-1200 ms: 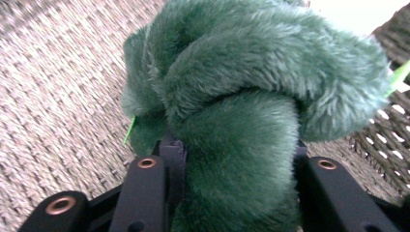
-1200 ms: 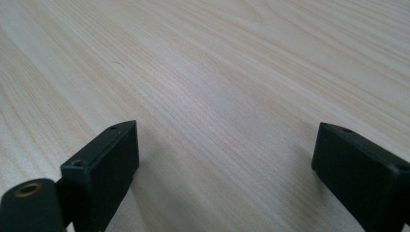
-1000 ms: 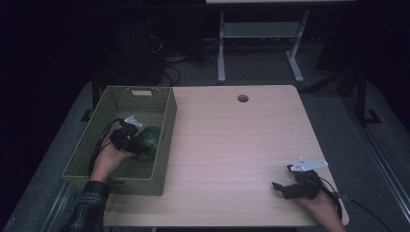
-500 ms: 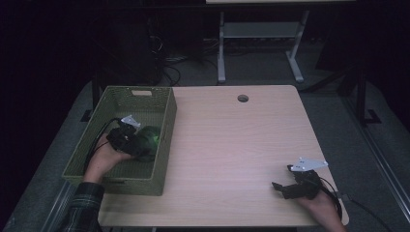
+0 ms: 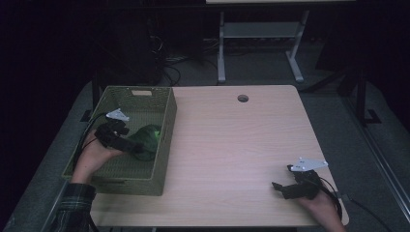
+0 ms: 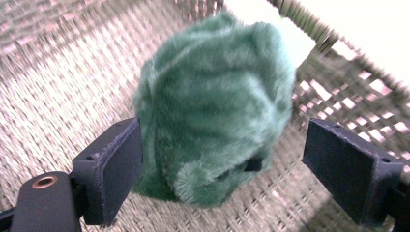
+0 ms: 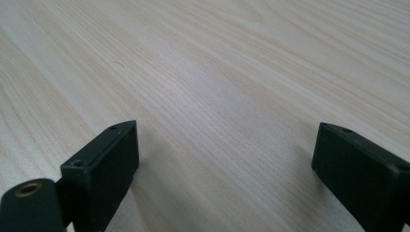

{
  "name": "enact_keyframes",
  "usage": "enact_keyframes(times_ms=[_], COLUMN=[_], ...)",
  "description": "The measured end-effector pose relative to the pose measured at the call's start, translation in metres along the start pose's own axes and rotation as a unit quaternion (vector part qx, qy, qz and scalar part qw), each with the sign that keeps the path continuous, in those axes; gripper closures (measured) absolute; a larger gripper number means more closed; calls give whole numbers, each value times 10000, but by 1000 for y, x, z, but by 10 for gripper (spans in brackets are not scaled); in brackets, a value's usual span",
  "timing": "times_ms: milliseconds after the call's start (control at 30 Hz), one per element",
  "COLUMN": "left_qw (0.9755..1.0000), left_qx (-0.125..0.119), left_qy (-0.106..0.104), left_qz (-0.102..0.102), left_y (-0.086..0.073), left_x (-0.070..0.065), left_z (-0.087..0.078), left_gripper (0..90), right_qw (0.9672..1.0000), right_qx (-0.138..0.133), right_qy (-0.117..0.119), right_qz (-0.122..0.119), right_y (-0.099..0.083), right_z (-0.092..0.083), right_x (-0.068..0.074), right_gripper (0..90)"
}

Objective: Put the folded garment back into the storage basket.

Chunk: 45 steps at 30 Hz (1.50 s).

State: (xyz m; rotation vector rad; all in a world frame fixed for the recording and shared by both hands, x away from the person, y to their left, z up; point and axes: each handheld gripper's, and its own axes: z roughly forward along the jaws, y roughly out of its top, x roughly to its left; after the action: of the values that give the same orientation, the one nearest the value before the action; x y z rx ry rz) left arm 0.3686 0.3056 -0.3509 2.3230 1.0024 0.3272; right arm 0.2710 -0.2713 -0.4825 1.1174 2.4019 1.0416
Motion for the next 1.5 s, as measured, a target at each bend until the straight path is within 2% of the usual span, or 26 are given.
enact_keyframes(times_ms=[267, 767, 1067, 1133, 1167, 1233, 1300, 1367, 1467, 1500], left_qw=[9996, 9969, 9942, 9938, 9935, 9930, 9928, 9914, 9901, 9901], left_qx=[-249, -695, -879, -905, -913, -933, -937, -1011, -1063, -1063], left_qy=[-80, -358, -598, -614, -637, -678, -689, -777, -833, -833], left_qz=[-58, 92, 146, 176, 242, 270, 277, 308, 384, 384], left_y=[14, 44, 58, 59, 62, 64, 65, 69, 71, 71], left_x=[-13, -45, -72, -74, -83, -92, -95, -109, -121, -121], left_z=[-9, -11, 1, 3, 8, 13, 14, 21, 28, 28], left_gripper=[137, 138, 140, 139, 140, 140, 140, 140, 140, 140], right_qw=[10000, 10000, 10000, 10000, 10000, 10000, 10000, 10000, 10000, 10000], right_qx=[-3, -1, -6, -5, -7, -6, -7, -6, -6, -16], right_qy=[-8, -9, -10, -12, -10, -10, -9, -10, -10, -14], right_qz=[7, 20, 10, 10, 12, 11, 10, 9, 10, 19], right_y=[0, 0, 0, 0, 0, 0, 0, 0, 0, 0], right_z=[0, 0, 0, 0, 0, 0, 0, 0, 0, 0], right_x=[0, 0, 0, 0, 0, 0, 0, 0, 0, 0], right_gripper=[91, 91, 91, 91, 91, 91, 91, 91, 91, 91])
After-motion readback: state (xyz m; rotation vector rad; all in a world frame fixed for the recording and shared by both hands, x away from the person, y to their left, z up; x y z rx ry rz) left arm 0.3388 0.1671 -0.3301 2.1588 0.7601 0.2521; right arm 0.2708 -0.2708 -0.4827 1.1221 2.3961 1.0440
